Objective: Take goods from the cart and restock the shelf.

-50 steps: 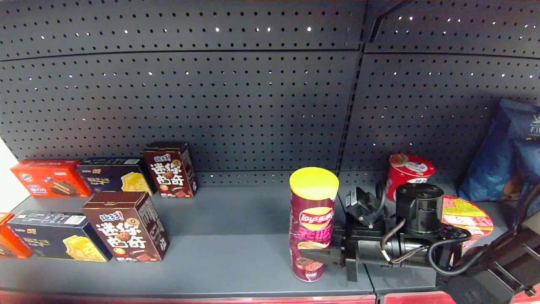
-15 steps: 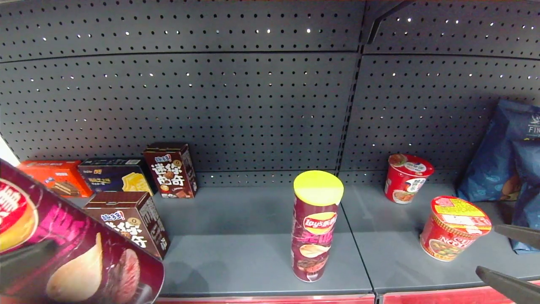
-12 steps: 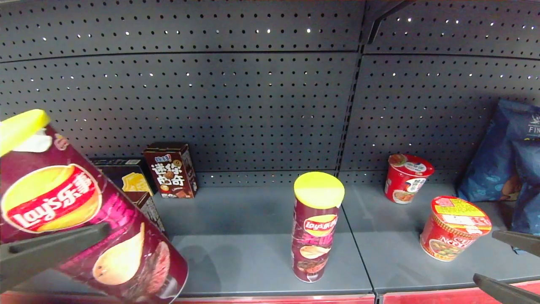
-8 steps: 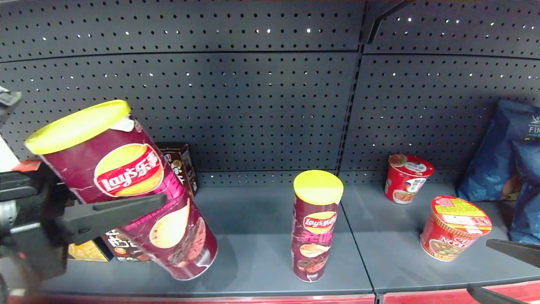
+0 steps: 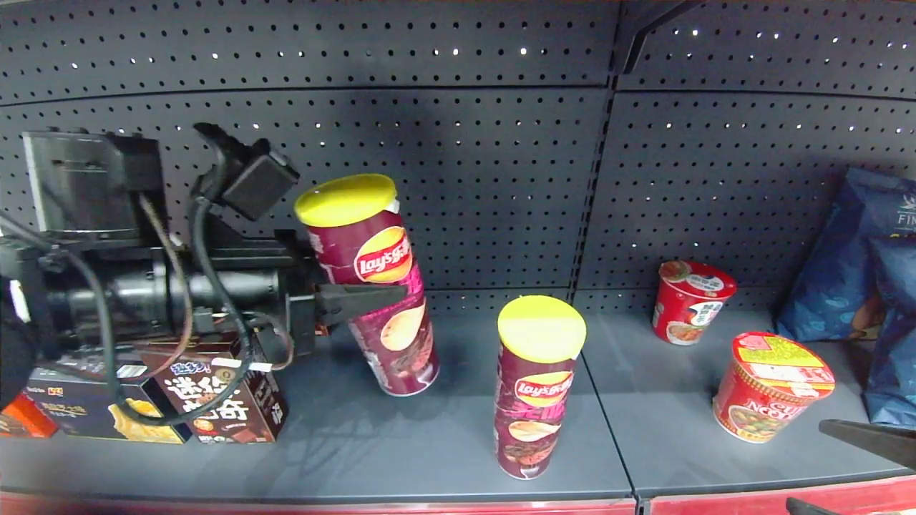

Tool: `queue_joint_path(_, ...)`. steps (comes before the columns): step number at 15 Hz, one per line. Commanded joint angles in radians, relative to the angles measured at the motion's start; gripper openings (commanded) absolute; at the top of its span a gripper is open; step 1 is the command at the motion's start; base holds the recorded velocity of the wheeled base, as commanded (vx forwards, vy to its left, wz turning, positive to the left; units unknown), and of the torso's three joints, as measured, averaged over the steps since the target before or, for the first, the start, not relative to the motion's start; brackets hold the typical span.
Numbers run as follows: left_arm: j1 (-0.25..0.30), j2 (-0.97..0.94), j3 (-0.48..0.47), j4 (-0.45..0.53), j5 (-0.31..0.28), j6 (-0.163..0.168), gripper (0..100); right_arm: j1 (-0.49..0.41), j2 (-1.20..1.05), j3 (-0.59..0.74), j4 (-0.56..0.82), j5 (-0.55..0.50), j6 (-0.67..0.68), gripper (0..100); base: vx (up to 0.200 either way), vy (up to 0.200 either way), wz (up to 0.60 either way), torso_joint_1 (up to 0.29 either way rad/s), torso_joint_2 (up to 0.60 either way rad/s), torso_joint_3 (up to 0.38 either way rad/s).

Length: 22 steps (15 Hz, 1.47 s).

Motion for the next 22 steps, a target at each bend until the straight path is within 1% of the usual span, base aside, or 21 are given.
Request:
queue_joint_path(1, 0.02, 0.222, -0.065, -0.124, -0.058, 0.032, 0, 0.001, -0.005, 0.022, -0.003, 0.0, 0.0, 100, 0.0, 0.0, 0.0, 0.0, 0.0, 0.0)
queue_joint_path(2, 0.02, 0.272, -0.102, -0.143, -0.059, 0.033, 0, 0.001, -0.021, 0.037, -0.001, 0.0, 0.0, 100, 0.0, 0.0, 0.0, 0.0, 0.0, 0.0)
queue_joint_path(4, 0.02, 0.334, -0.173, -0.146, -0.061, 0.035, 0, -0.002, -0.034, 0.058, -0.003, -0.001, 0.0, 100, 0.0, 0.0, 0.0, 0.0, 0.0, 0.0)
queue_joint_path(5, 0.015, 0.383, -0.234, -0.144, -0.062, 0.036, 0, -0.003, -0.038, 0.063, -0.003, -0.001, 0.0, 100, 0.0, 0.0, 0.0, 0.0, 0.0, 0.0)
queue_joint_path(6, 0.012, 0.407, -0.271, -0.14, -0.062, 0.036, 0, -0.003, -0.036, 0.06, -0.003, -0.001, 0.0, 100, 0.0, 0.0, 0.0, 0.0, 0.0, 0.0)
queue_joint_path(7, 0.01, 0.423, -0.294, -0.138, -0.062, 0.036, 0, -0.003, -0.034, 0.055, -0.003, -0.001, 0.0, 100, 0.0, 0.0, 0.0, 0.0, 0.0, 0.0)
queue_joint_path(9, -0.017, 0.463, -0.342, -0.124, -0.062, 0.036, 0, -0.002, -0.03, 0.054, -0.003, -0.001, 0.0, 100, 0.0, 0.0, 0.0, 0.0, 0.0, 0.0)
queue_joint_path(12, -0.045, 0.469, -0.361, -0.081, -0.061, 0.039, 0, -0.002, -0.034, 0.062, -0.001, -0.001, 0.0, 100, 0.0, 0.0, 0.0, 0.0, 0.0, 0.0)
queue_joint_path(15, -0.046, 0.472, -0.395, -0.008, -0.061, 0.062, 0, 0.0, -0.03, 0.062, -0.001, 0.0, 0.0, 100, 0.0, 0.0, 0.0, 0.0, 0.0, 0.0)
queue_joint_path(17, -0.045, 0.478, -0.46, 0.072, -0.059, 0.084, 0, 0.0, -0.03, 0.062, -0.001, 0.0, 0.0, 100, 0.0, 0.0, 0.0, 0.0, 0.0, 0.0)
queue_joint_path(19, -0.046, 0.49, -0.509, 0.123, -0.061, 0.084, 0, 0.0, -0.03, 0.066, 0.0, 0.0, 0.0, 100, 0.0, 0.0, 0.0, 0.0, 0.0, 0.0)
queue_joint_path(21, -0.06, 0.49, -0.538, 0.179, -0.059, 0.084, 0, 0.0, -0.03, 0.071, 0.0, 0.0, 0.0, 100, 0.0, 0.0, 0.0, 0.0, 0.0, 0.0)
queue_joint_path(22, -0.068, 0.493, -0.578, 0.242, -0.061, 0.084, 0, 0.0, -0.031, 0.072, 0.0, 0.0, 0.0, 100, 0.0, 0.0, 0.0, 0.0, 0.0, 0.0)
